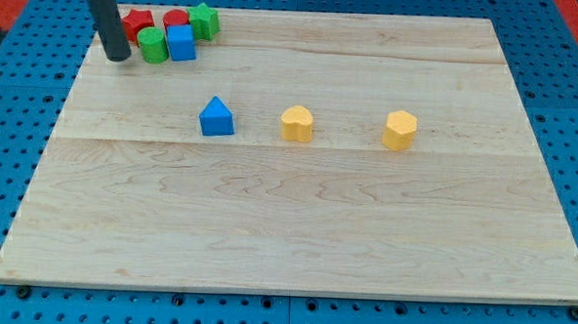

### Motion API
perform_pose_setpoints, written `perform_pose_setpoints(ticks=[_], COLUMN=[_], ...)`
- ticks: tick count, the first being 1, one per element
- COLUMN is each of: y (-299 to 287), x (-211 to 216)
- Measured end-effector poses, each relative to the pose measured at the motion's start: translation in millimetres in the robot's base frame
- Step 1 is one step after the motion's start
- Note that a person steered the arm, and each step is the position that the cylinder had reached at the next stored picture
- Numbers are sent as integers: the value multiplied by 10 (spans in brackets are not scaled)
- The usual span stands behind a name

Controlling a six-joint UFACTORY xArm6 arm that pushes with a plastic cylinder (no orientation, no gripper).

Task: Move the blue cube to the top of the yellow heart

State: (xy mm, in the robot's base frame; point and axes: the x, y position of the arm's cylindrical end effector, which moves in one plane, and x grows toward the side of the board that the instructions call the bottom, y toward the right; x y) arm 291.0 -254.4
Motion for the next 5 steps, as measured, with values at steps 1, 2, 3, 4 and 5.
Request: perform_pose_setpoints(ticks=[1, 2, 3, 4, 5], y=[73, 303, 641, 853, 1254], x=[-159, -159, -250, -255, -364])
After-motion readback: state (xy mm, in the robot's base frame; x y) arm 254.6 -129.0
